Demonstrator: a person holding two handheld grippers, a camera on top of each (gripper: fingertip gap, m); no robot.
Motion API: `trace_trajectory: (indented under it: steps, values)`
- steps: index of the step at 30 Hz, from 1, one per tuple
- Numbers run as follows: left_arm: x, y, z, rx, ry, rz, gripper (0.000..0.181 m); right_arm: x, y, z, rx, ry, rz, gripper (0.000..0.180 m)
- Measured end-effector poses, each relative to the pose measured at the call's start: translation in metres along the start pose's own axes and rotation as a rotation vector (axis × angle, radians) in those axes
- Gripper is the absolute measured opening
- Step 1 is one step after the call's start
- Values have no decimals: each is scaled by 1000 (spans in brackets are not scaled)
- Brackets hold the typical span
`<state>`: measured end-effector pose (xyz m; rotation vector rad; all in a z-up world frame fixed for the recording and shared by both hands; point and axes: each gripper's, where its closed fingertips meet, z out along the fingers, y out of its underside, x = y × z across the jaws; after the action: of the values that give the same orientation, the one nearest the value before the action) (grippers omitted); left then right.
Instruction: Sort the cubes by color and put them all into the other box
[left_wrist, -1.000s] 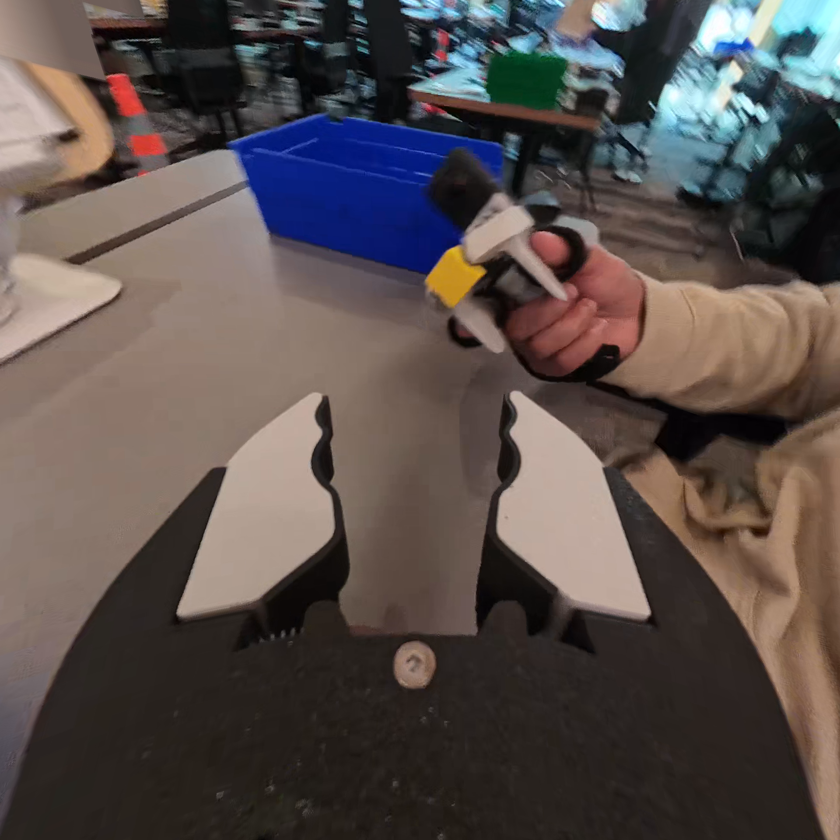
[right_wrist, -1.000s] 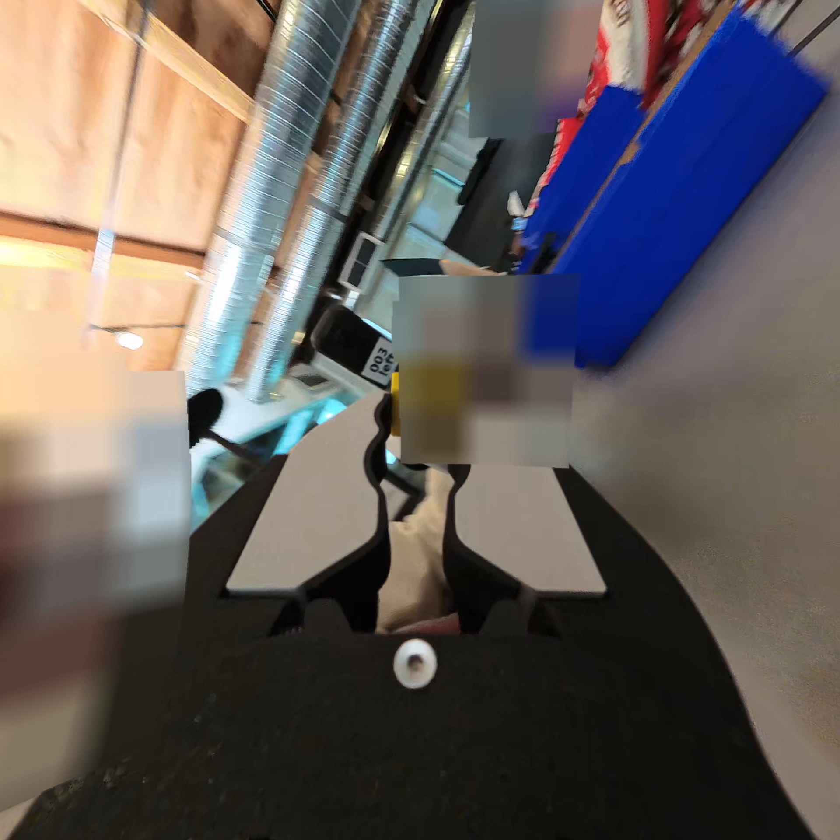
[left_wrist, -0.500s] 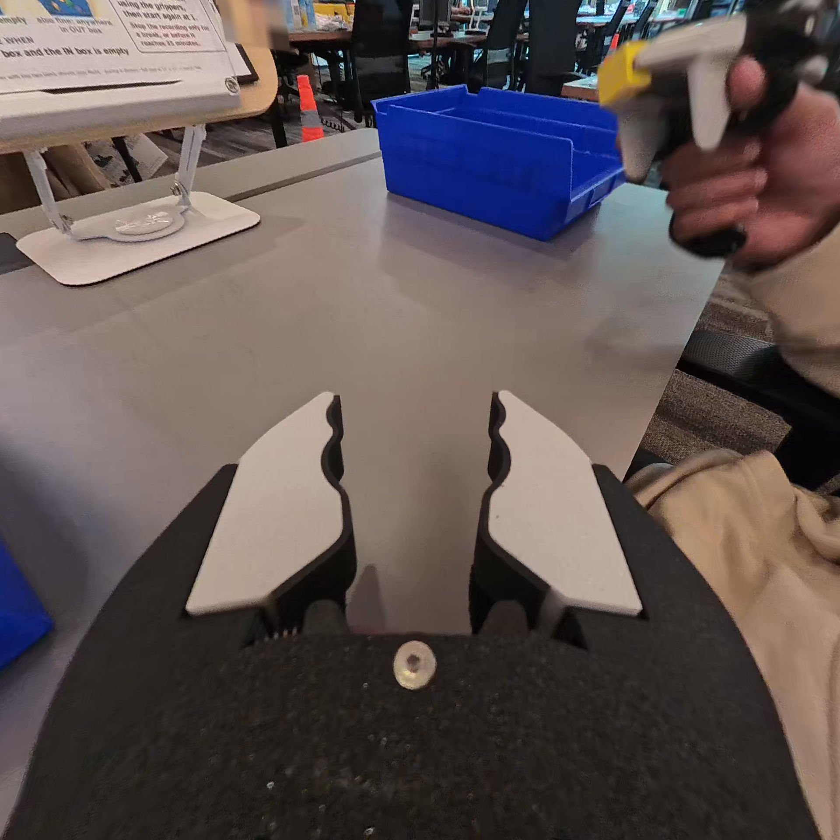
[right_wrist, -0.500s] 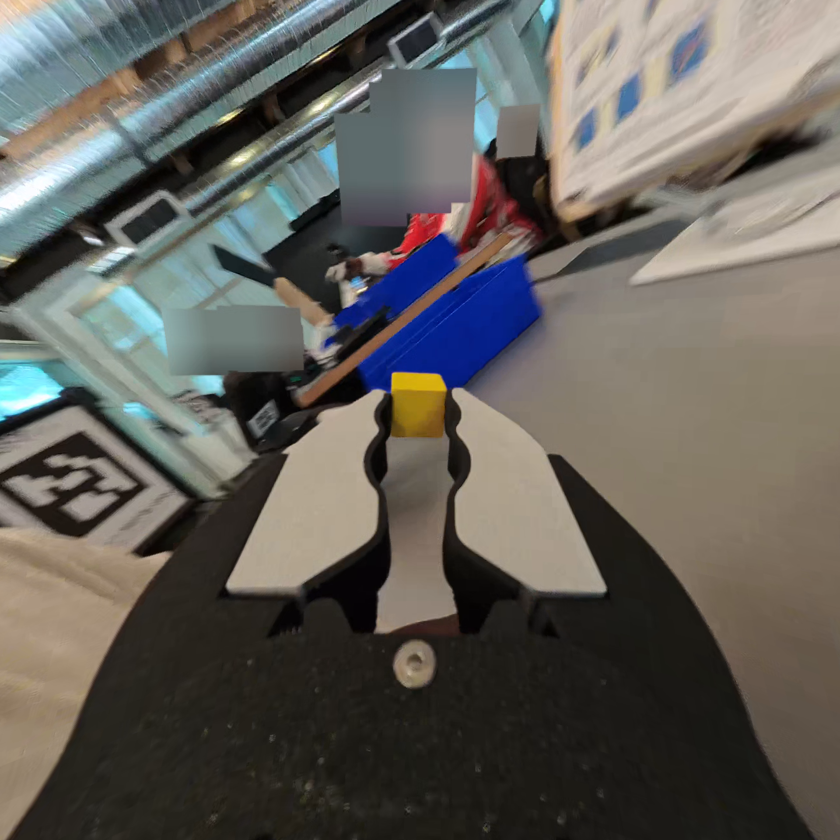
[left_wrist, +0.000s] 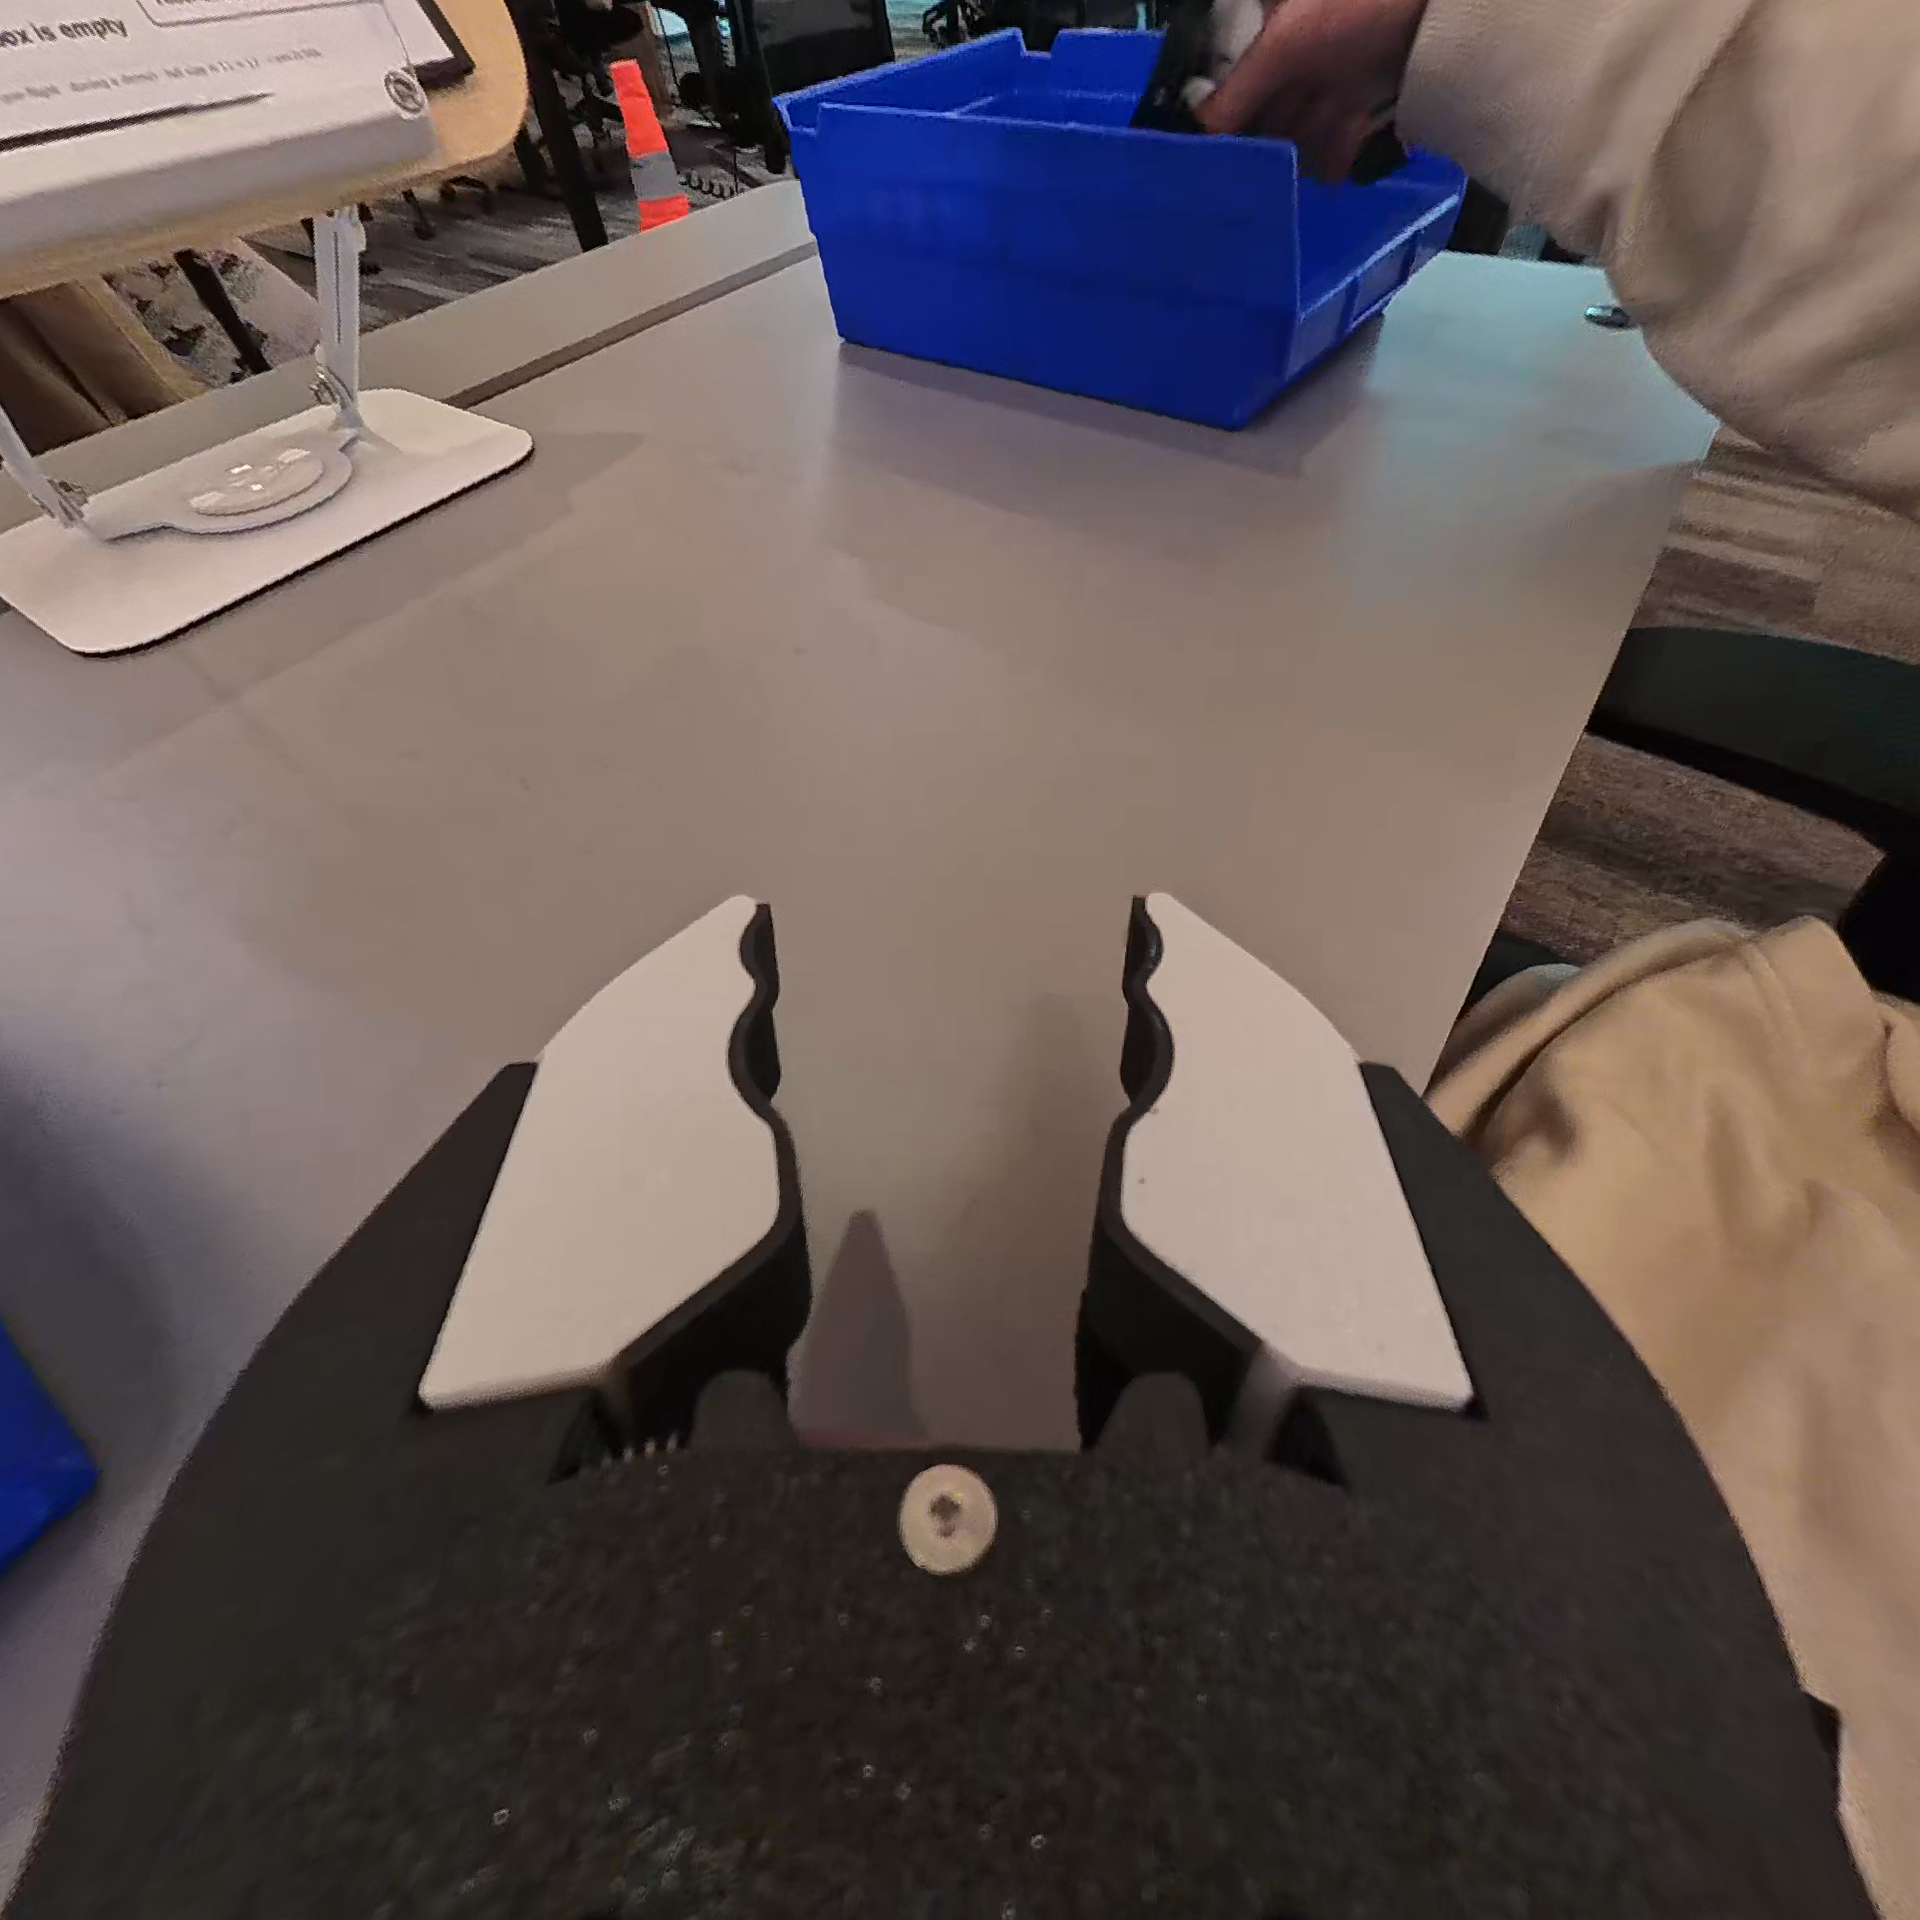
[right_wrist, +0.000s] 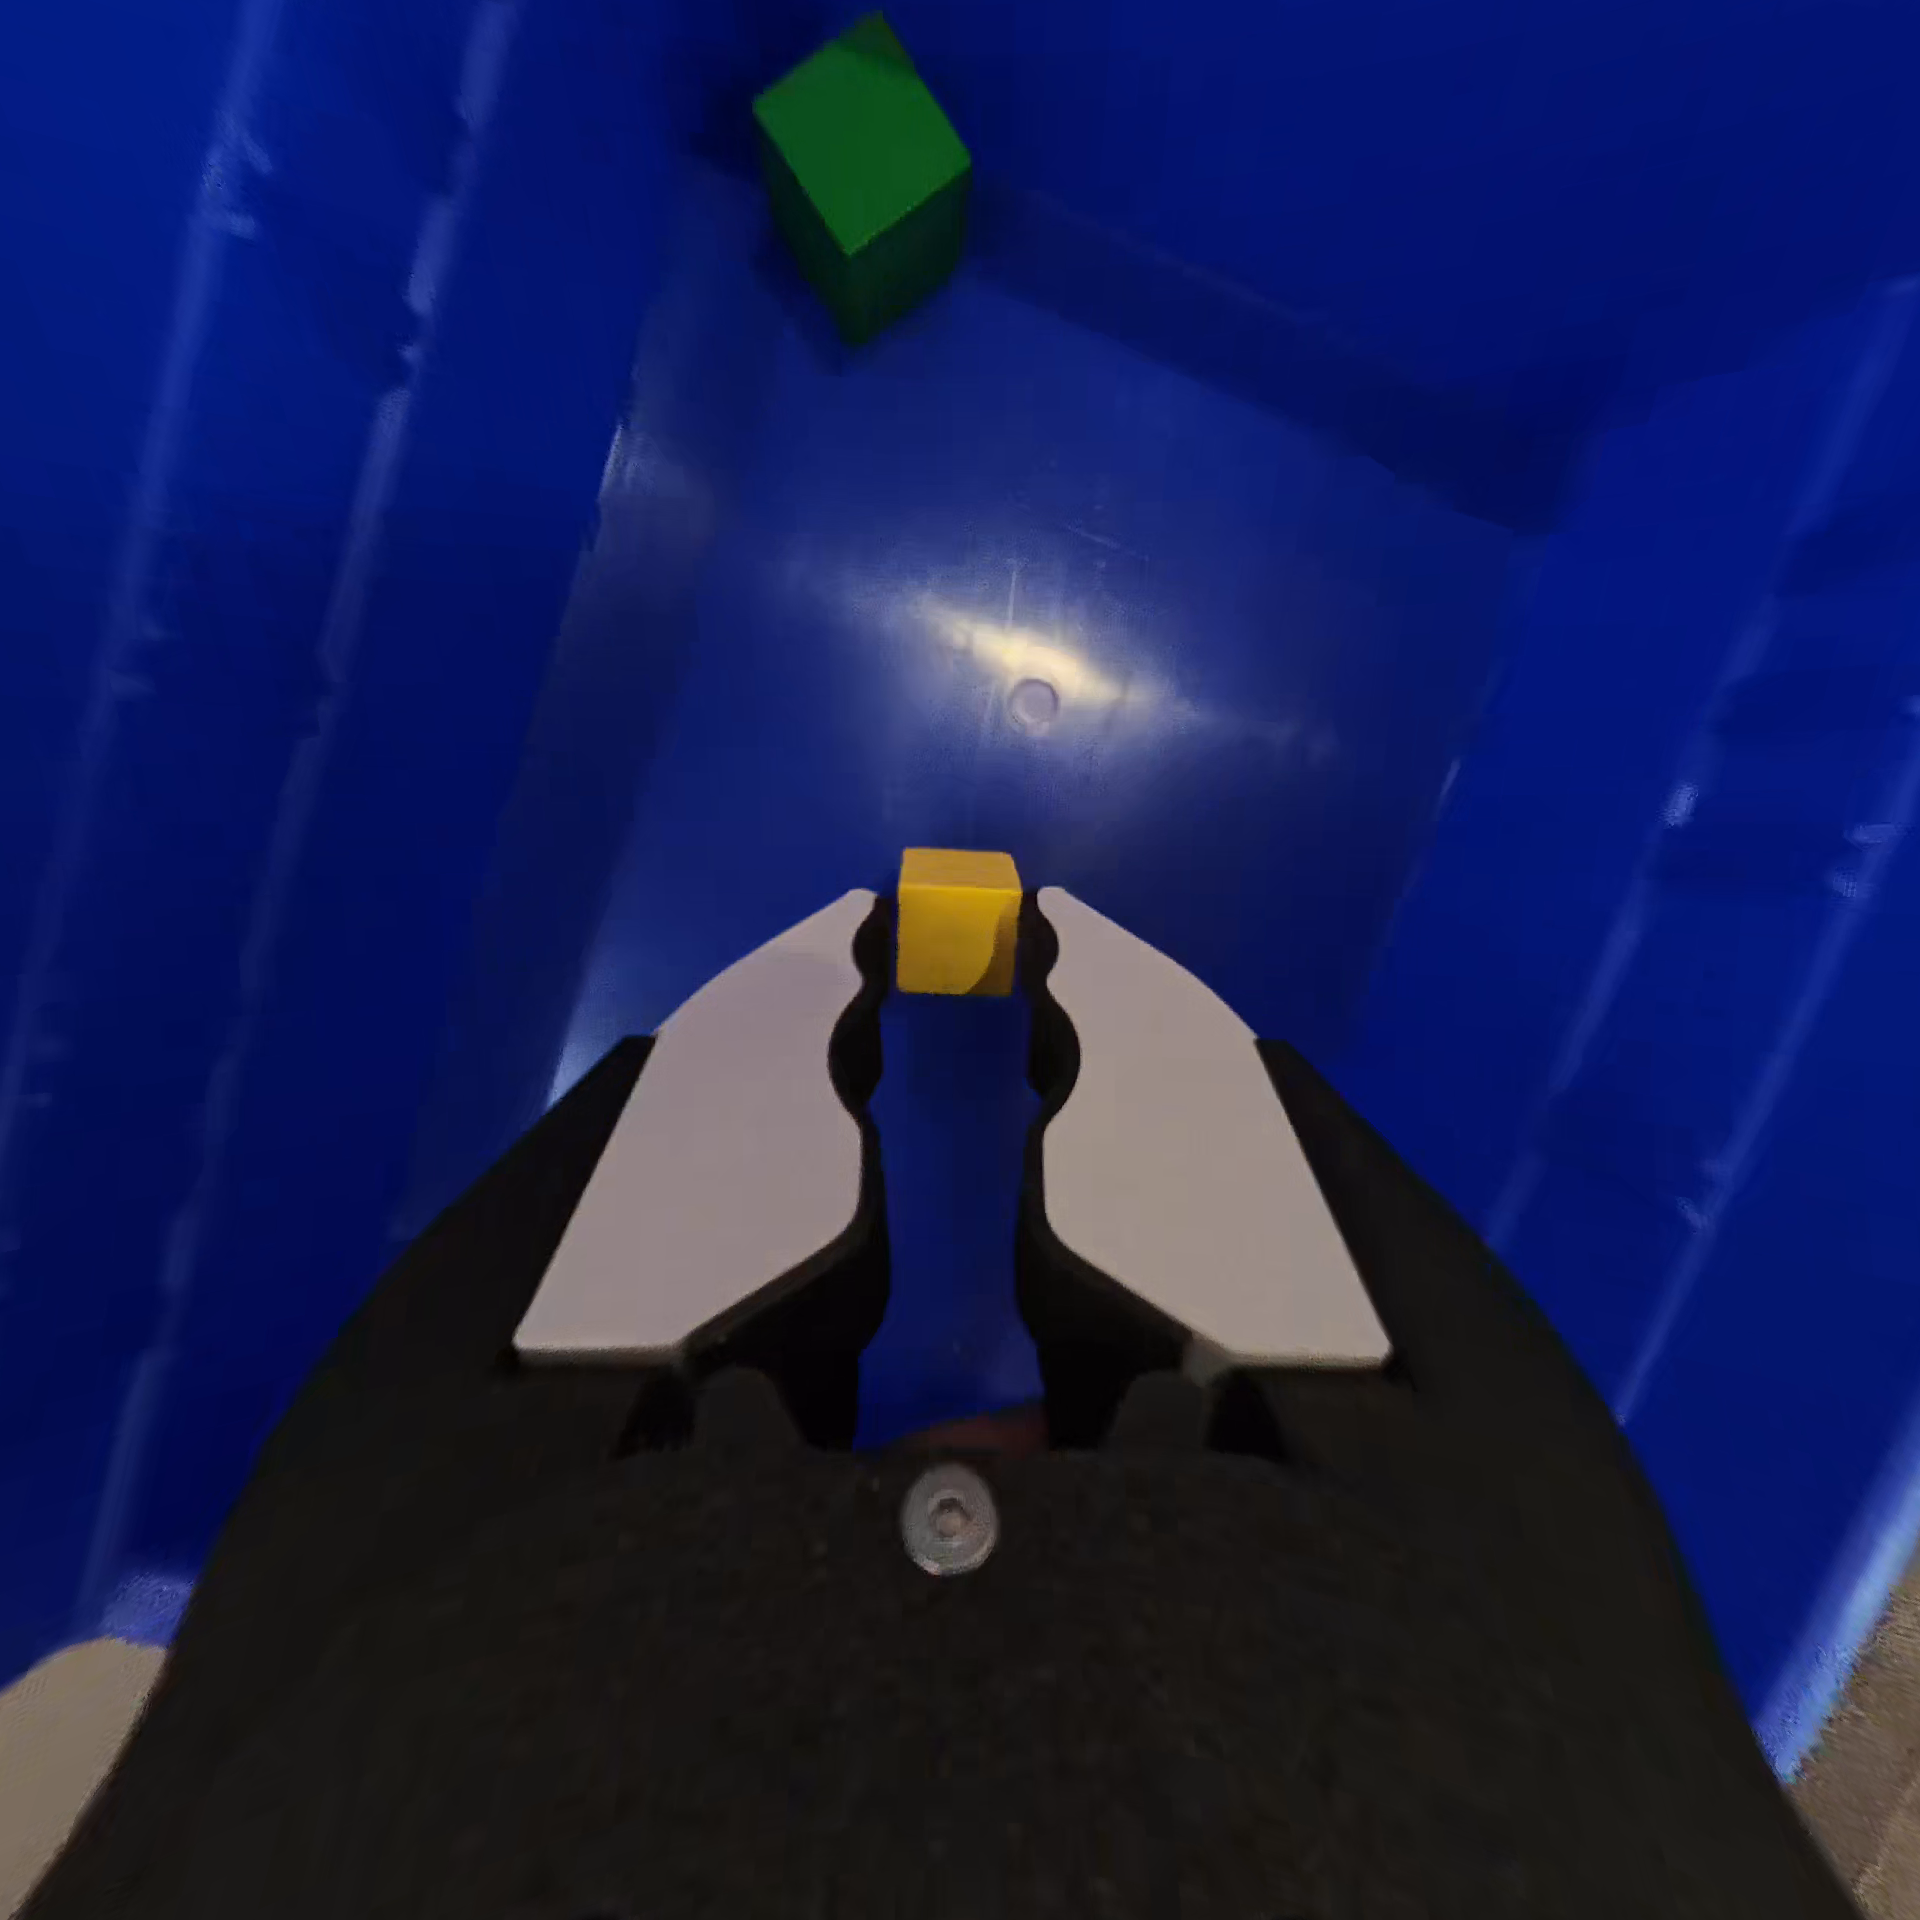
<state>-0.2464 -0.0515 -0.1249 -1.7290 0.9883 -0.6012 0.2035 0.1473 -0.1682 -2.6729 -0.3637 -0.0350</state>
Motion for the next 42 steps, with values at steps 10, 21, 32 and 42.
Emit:
trace_trajectory:
  steps: [10, 21, 32, 42]
  values:
    - [-11, 0, -6, 4, -69, -45, 63, -114, -19, -161, 782, -204, 34, 34]
    - [-46, 7, -11, 13, -188, -321, 62, -327, 56, -139, 916, -423, -183, 34]
    - [-55, -9, -34, -12, -191, -344, 57, -326, 62, -124, 846, -468, -166, 34]
    - [-286, -11, -64, -507, -423, -351, 54, -335, 63, -120, 805, -519, -192, 32]
